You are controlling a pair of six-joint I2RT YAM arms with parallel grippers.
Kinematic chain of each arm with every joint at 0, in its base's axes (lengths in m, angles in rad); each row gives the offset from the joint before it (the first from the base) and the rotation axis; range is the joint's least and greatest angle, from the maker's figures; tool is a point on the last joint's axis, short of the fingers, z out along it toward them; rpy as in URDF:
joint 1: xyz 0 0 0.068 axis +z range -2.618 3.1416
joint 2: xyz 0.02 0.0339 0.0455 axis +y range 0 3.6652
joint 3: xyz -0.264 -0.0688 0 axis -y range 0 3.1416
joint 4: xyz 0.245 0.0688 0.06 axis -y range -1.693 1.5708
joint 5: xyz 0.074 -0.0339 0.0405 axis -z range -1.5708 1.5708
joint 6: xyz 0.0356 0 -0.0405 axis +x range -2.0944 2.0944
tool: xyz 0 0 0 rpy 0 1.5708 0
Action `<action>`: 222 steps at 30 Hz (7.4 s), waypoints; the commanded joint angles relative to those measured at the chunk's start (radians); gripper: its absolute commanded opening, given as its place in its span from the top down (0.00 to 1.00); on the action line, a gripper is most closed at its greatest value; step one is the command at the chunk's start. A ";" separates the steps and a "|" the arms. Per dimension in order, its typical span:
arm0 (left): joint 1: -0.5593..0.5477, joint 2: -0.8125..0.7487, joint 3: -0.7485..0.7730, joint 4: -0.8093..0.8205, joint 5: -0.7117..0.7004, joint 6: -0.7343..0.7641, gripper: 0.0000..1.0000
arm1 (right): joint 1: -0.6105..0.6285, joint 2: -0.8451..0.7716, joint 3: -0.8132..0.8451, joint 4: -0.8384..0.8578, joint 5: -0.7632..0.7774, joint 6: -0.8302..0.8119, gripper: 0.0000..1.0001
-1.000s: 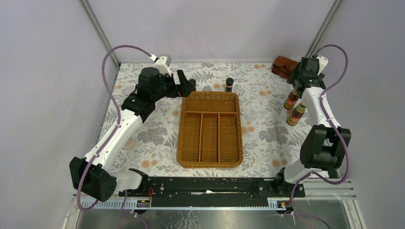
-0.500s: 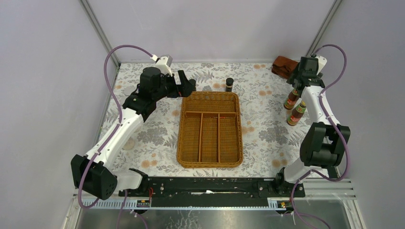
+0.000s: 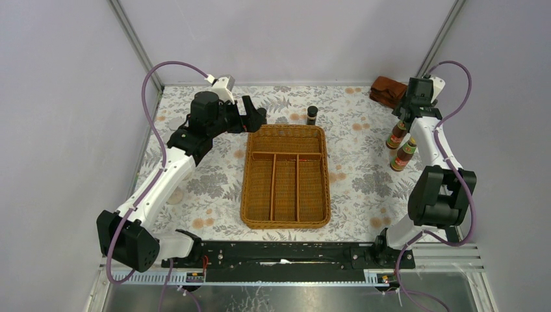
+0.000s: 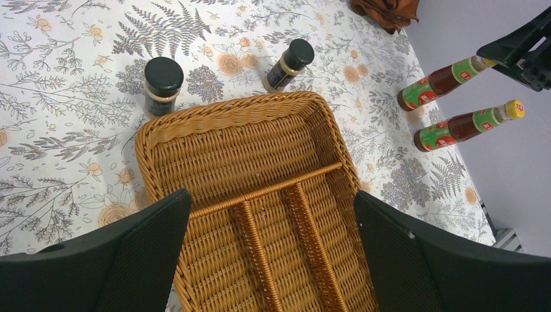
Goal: Organize the condiment bottles
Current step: Pick up the bottle from the center of the board, then place the bottle at the center of the board.
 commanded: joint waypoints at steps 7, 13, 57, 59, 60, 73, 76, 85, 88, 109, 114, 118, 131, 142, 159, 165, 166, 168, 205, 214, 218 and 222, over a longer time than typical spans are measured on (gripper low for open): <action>-0.006 0.012 -0.011 0.056 0.000 0.003 0.01 | -0.012 0.003 0.012 0.027 0.033 -0.001 0.44; -0.006 0.010 -0.017 0.059 0.003 0.005 0.01 | -0.015 0.004 0.007 0.025 0.035 0.004 0.50; -0.006 -0.006 -0.028 0.050 -0.004 -0.002 0.01 | -0.017 -0.033 0.020 -0.004 -0.005 -0.003 1.00; -0.006 -0.008 -0.029 0.050 -0.003 -0.004 0.01 | -0.018 -0.037 0.023 -0.004 -0.011 -0.002 1.00; -0.006 -0.009 -0.029 0.049 -0.003 -0.006 0.01 | -0.017 -0.038 0.024 -0.004 -0.012 -0.001 1.00; -0.005 -0.022 -0.051 0.052 -0.006 -0.017 0.01 | -0.017 -0.072 0.026 0.002 -0.030 -0.006 1.00; -0.005 -0.024 -0.054 0.053 -0.008 -0.017 0.01 | -0.017 -0.081 0.029 0.004 -0.038 -0.006 1.00; -0.006 -0.024 -0.065 0.064 -0.004 -0.026 0.01 | -0.016 -0.108 0.018 0.010 -0.063 -0.007 1.00; -0.006 -0.025 -0.069 0.068 -0.002 -0.030 0.01 | -0.014 -0.117 0.015 0.007 -0.074 -0.007 1.00; -0.006 -0.039 -0.083 0.075 0.004 -0.041 0.01 | 0.086 -0.158 0.044 -0.009 -0.069 -0.044 1.00; -0.006 -0.043 -0.087 0.075 0.006 -0.040 0.01 | 0.119 -0.159 0.059 -0.020 -0.061 -0.048 1.00; -0.006 -0.046 -0.091 0.075 0.006 -0.040 0.01 | 0.148 -0.158 0.071 -0.029 -0.056 -0.052 1.00; -0.006 -0.039 -0.073 0.068 0.000 -0.035 0.01 | 0.276 -0.137 0.180 -0.088 -0.035 -0.073 1.00; -0.006 -0.048 -0.058 0.052 -0.034 -0.039 0.01 | 0.393 -0.084 0.335 -0.169 -0.033 -0.092 1.00; -0.006 -0.058 -0.059 0.038 -0.058 -0.049 0.01 | 0.518 -0.036 0.443 -0.216 -0.020 -0.108 1.00; -0.005 -0.059 -0.066 0.041 -0.060 -0.066 0.02 | 0.564 -0.046 0.457 -0.242 -0.016 -0.116 1.00; -0.006 -0.061 -0.068 0.040 -0.060 -0.068 0.02 | 0.571 -0.048 0.457 -0.247 -0.014 -0.118 1.00; -0.006 -0.065 -0.073 0.042 -0.060 -0.074 0.02 | 0.587 -0.057 0.454 -0.253 -0.009 -0.118 1.00; -0.006 -0.129 -0.124 -0.008 -0.054 -0.086 0.02 | 0.460 -0.227 0.066 -0.048 0.009 -0.067 1.00; -0.006 -0.113 -0.112 -0.017 -0.057 -0.073 0.02 | 0.417 -0.196 0.024 0.009 -0.022 -0.054 1.00; -0.006 -0.105 -0.111 -0.017 -0.061 -0.066 0.02 | 0.409 -0.180 0.011 0.036 -0.024 -0.051 1.00; -0.005 -0.096 -0.110 -0.017 -0.062 -0.061 0.02 | 0.395 -0.161 0.001 0.060 -0.032 -0.050 1.00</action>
